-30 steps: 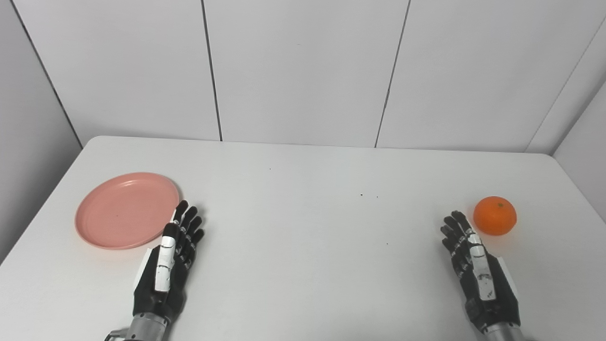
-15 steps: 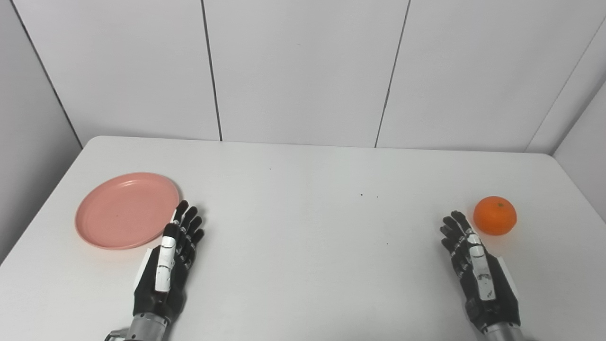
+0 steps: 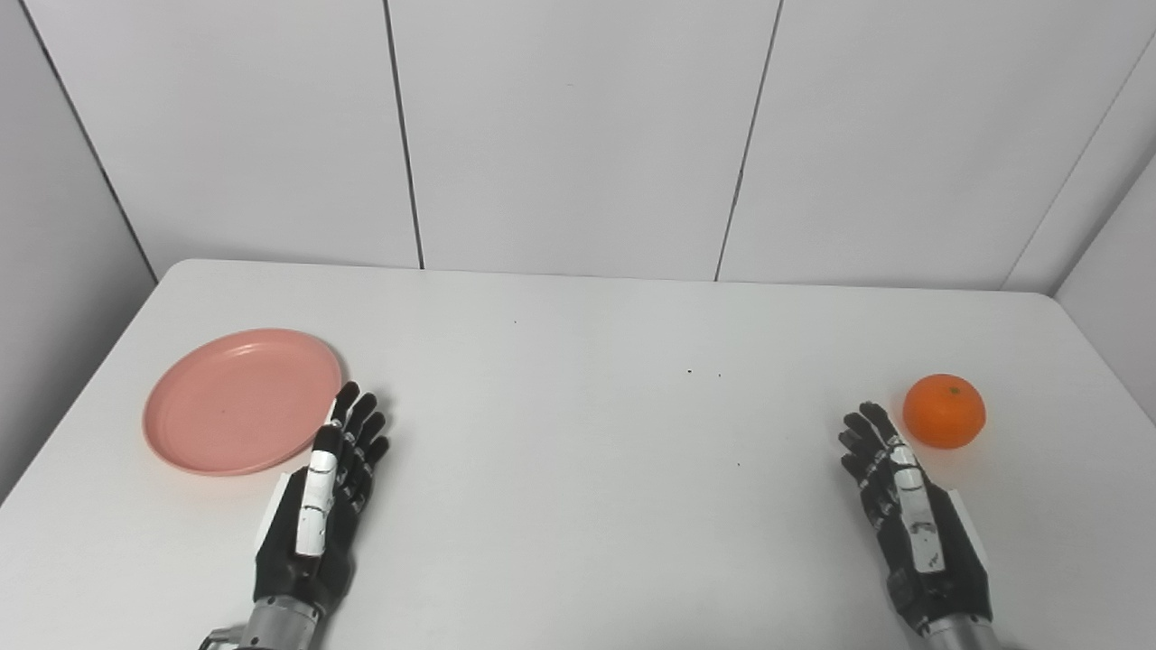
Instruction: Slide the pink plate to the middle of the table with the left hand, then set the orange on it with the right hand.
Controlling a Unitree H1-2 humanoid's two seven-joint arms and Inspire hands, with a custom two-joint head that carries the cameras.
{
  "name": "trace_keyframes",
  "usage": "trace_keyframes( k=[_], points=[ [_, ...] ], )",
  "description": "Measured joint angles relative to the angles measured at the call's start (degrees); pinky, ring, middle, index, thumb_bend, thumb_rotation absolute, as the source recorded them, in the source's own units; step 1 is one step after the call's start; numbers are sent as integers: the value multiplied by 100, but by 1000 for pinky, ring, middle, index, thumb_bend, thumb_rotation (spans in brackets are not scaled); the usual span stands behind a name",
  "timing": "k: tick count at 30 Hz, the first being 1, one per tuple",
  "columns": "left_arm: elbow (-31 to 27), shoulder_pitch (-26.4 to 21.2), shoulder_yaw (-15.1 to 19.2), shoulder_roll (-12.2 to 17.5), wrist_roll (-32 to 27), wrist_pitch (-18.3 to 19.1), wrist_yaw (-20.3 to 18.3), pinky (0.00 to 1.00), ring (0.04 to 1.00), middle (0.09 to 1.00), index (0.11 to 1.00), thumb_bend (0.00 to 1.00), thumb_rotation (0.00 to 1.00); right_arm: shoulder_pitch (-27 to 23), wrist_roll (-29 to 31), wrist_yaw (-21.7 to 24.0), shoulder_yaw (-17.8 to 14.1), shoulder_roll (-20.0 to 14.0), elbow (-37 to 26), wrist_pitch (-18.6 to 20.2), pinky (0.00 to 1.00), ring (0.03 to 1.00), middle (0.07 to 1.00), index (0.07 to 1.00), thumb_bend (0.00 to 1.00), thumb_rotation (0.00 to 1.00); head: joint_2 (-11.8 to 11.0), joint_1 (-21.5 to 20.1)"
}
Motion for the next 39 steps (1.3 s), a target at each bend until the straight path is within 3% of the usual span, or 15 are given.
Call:
trace_keyframes(
  k=[15, 24, 39],
  points=[
    [249, -203, -68, -216, 415, -221, 126, 1000, 1000, 1000, 1000, 774, 868, -303, 272, 370, -171, -260, 481, -33, 1000, 979, 958, 957, 748, 901, -580, 975],
    [391, -339, -89, -372, 561, -309, 189, 1000, 1000, 1000, 1000, 780, 842, -481, 383, 546, -233, -381, 757, -114, 1000, 999, 977, 984, 739, 939, -817, 1405],
    [513, -439, -97, -472, 660, -338, 255, 1000, 1000, 1000, 1000, 798, 825, -583, 427, 604, -304, -432, 922, -178, 1000, 1000, 980, 980, 756, 947, -870, 1407]
  ],
)
